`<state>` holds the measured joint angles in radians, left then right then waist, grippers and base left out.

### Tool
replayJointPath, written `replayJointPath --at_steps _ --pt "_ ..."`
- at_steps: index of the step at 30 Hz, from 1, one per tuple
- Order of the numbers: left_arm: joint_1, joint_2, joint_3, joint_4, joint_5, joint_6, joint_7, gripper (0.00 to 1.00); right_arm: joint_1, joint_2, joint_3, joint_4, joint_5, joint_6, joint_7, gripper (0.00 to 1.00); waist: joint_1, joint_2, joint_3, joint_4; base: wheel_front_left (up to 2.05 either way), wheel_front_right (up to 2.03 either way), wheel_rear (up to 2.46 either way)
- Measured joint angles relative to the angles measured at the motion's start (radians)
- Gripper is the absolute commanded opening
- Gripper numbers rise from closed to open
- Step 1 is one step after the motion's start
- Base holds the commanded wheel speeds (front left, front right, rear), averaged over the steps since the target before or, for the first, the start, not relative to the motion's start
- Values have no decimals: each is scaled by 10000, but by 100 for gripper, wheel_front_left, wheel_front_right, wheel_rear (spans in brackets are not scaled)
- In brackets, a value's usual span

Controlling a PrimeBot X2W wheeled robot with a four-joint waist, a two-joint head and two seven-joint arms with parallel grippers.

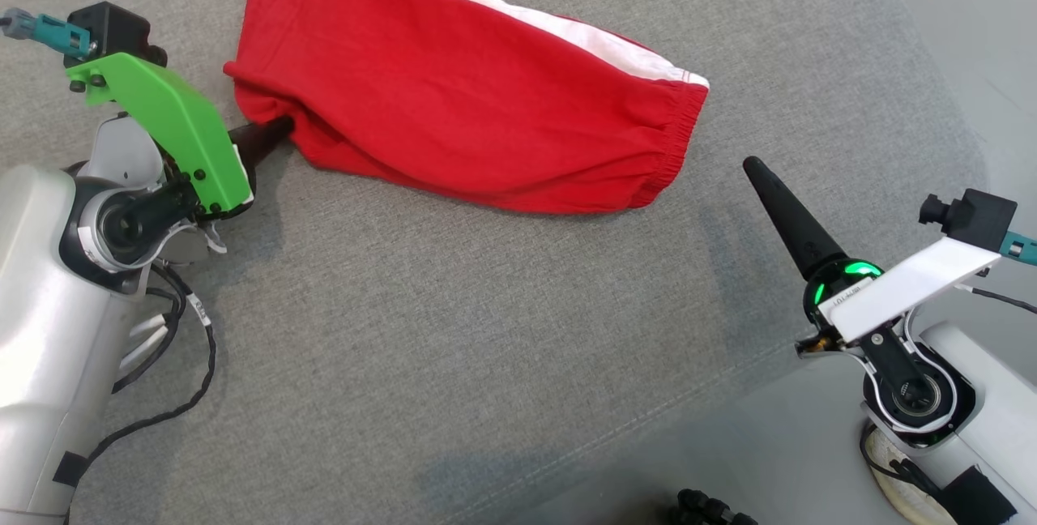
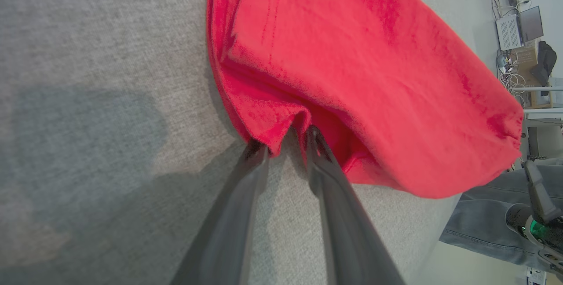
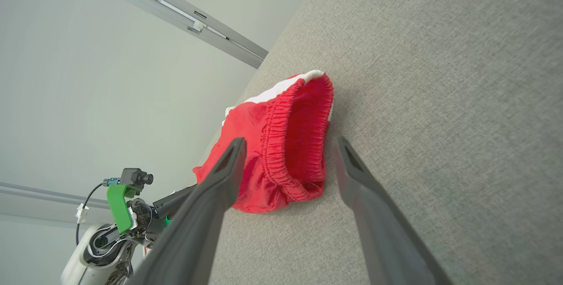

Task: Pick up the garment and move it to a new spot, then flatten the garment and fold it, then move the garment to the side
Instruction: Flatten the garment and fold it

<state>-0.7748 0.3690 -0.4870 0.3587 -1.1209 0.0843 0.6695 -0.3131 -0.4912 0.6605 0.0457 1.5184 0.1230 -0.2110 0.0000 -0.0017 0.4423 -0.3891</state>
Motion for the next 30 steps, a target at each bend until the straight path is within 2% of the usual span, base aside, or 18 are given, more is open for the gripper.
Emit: replayJointPath --at_steps 9,18,26,30 --pt "163 -21 353 -81 -146 25 -372 0 360 -98 -180 196 -50 0 -98 100 0 0 -150 250 0 0 0" --pt "904 -320 719 -339 -650 -23 -832 0 621 -453 -339 255 -63 -10 -115 100 0 0 -380 741 0 0 0" --pt "1904 -826 978 -759 -1011 -278 -1735 0 812 -968 -570 244 -65 -107 -174 100 -1 0 -516 1340 0 0 0" --pt "2550 -1392 1081 -1060 -1137 -470 -2422 0 912 -1239 -665 159 -67 -205 -173 100 0 0 -598 1762 0 0 0"
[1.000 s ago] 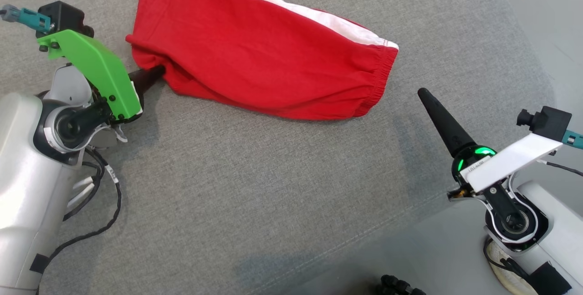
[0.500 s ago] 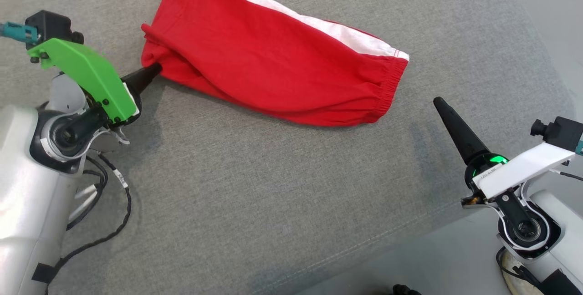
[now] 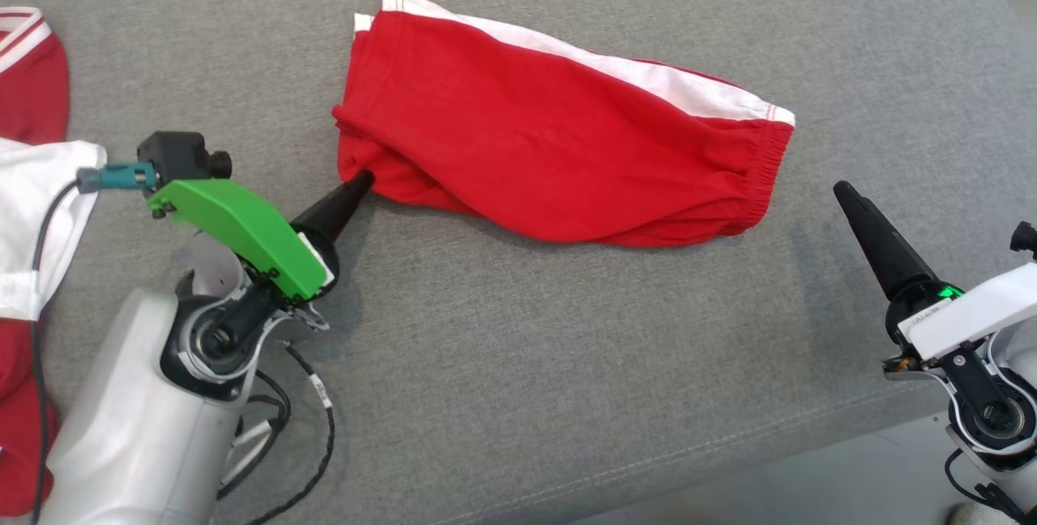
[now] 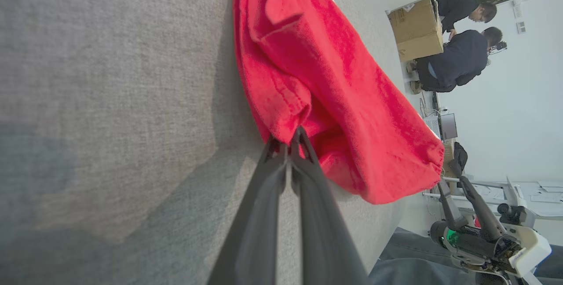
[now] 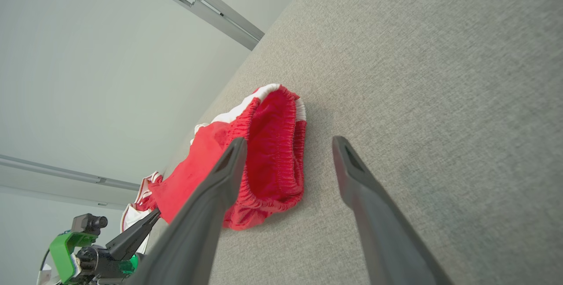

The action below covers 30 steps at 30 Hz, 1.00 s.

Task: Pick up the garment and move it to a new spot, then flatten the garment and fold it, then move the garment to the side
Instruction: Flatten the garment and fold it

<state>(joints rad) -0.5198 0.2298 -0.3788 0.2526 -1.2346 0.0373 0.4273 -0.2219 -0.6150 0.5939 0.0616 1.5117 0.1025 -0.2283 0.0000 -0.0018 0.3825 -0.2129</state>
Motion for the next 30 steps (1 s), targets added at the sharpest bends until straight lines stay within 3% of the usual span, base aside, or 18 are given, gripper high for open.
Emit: replayJointPath --at_steps 13,25,26,28,30 --pt "1963 -1145 117 -744 111 -439 -2217 0 729 -1020 -244 -443 25 -445 104 100 0 0 -380 1579 0 0 0" --pt "3226 -1513 -681 -784 159 -650 -2663 0 955 -1425 -255 -1287 -13 -800 282 100 0 0 -1034 2956 0 0 0" --pt "3262 -1505 -702 -788 180 -650 -2702 14 955 -1436 -209 -1379 -33 -872 328 100 0 0 -1105 3043 0 0 0" --pt "3346 -1457 -700 -838 370 -648 -2805 100 955 -1469 -128 -1521 -84 -970 424 100 0 0 -1237 3192 0 0 0" --pt "3406 -1392 -686 -938 520 -639 -2882 100 954 -1522 -58 -1593 -163 -1112 516 100 0 0 -1359 3312 0 0 0"
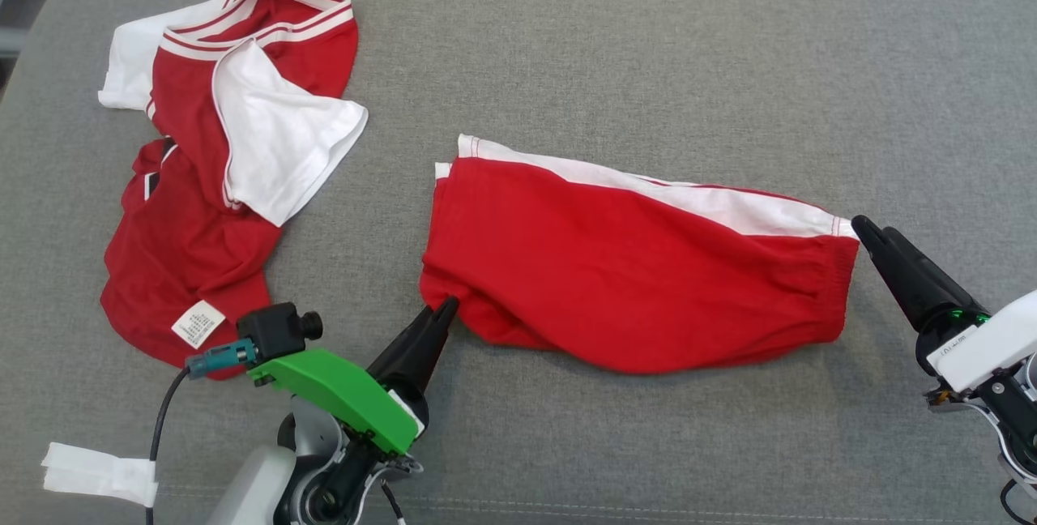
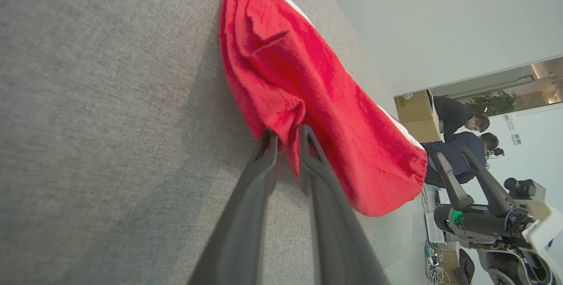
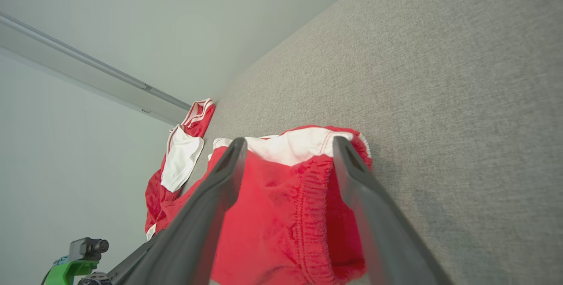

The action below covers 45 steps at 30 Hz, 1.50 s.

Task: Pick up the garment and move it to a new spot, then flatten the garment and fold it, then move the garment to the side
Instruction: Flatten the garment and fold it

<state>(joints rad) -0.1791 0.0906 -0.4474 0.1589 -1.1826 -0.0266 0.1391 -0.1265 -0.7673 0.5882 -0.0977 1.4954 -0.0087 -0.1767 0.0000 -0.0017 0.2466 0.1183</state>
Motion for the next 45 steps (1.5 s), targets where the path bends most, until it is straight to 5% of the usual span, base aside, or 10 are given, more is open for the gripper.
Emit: replayJointPath --at_steps 6,16,28,45 --pt "92 408 -23 -190 464 125 -178 100 -3 -121 134 -219 -188 -226 194 100 0 0 -215 103 0 0 0" --pt "139 1438 42 -1066 2851 349 -1511 100 342 -334 301 -268 -301 -642 238 100 0 0 -195 -52 0 0 0" --pt "-145 1781 -71 -1948 4548 629 -2685 100 278 284 566 364 -355 -836 326 100 0 0 271 57 0 0 0" --pt "-156 1710 -144 -2265 4704 763 -2997 100 -661 1037 765 1854 -215 -901 913 100 0 0 710 419 0 0 0"
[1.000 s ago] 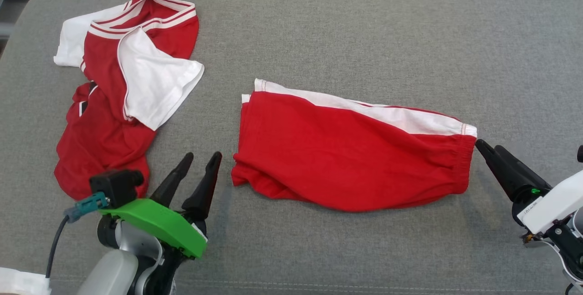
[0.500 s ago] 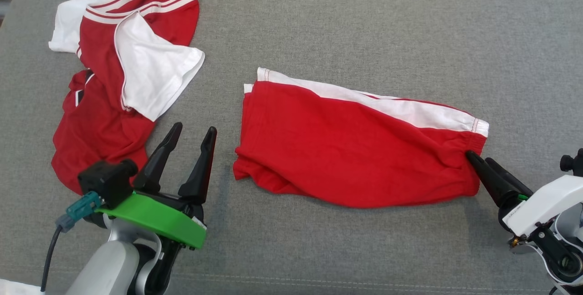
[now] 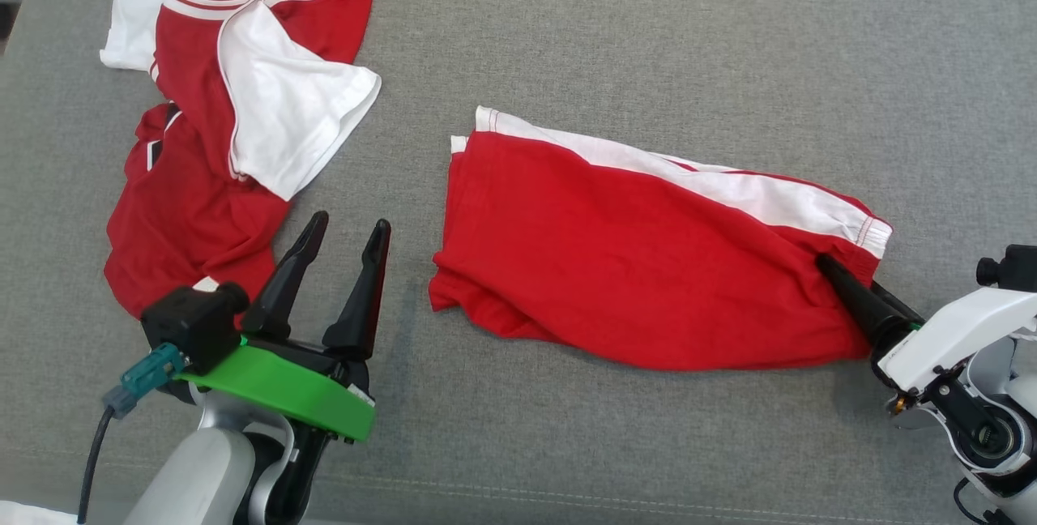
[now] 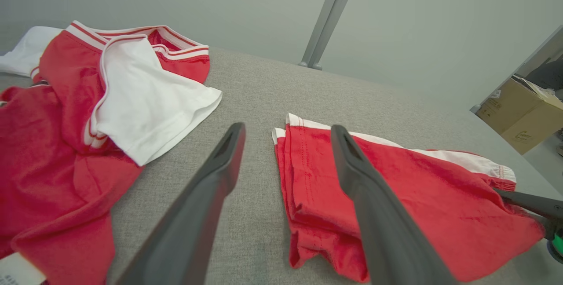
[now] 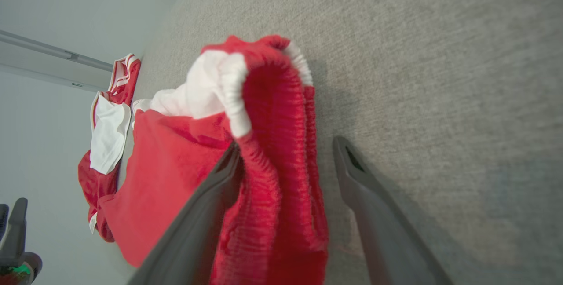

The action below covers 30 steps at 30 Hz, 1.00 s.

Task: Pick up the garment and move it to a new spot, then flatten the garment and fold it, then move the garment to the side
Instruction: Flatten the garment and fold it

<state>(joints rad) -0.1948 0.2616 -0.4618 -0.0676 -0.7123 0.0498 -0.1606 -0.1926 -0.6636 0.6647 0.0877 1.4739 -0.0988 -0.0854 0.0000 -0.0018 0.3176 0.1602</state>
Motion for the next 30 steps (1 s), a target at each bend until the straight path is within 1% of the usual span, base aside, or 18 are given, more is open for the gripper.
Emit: replayJointPath --at_steps 7,11,12,13,14,18,21,23,25,26,28,30 --pt "4 -27 63 -27 -2 54 -88 100 -286 130 -15 504 293 2 389 100 0 0 -14 101 0 0 0" --pt "4 -113 35 -105 -4 77 -90 100 -547 437 -23 794 533 23 525 100 0 0 -4 119 0 0 0" --pt "0 -159 6 -125 -4 75 -92 100 -639 581 -54 905 635 82 525 46 0 0 -6 127 0 0 0" --pt "-7 -203 -61 -125 0 73 -90 100 -688 742 -111 1024 756 128 523 10 0 0 -17 140 0 0 0" --pt "-9 -221 -128 -121 0 73 -90 100 -716 905 -197 1122 869 207 520 0 0 0 -35 156 0 0 0" --pt "-9 -221 -132 -96 0 73 -169 100 -759 1442 -410 1450 1582 495 635 0 0 0 -169 188 0 0 0" --pt "-7 -217 -79 -73 0 73 -176 100 -746 1419 -518 1611 1964 725 876 0 0 0 -285 167 0 0 0" --pt "1 -196 33 -54 0 77 -180 100 -672 1329 -752 1684 2332 813 1003 0 0 0 -349 115 0 0 0" --pt "6 -176 86 -42 -2 77 -211 100 -557 1018 -1135 1837 2702 809 1045 0 0 0 -404 37 0 0 0" --pt "9 -180 86 -35 -10 77 -213 100 -461 746 -1369 1925 2865 802 1049 0 0 0 -433 -5 0 0 0" --pt "13 -215 84 -25 -71 77 -265 100 -220 25 -1835 2163 3112 779 1051 0 0 0 -498 -89 0 0 0" --pt "25 -230 82 -15 -79 77 -267 100 18 -688 -2305 2406 3317 568 1055 0 0 0 -562 -175 0 0 0"
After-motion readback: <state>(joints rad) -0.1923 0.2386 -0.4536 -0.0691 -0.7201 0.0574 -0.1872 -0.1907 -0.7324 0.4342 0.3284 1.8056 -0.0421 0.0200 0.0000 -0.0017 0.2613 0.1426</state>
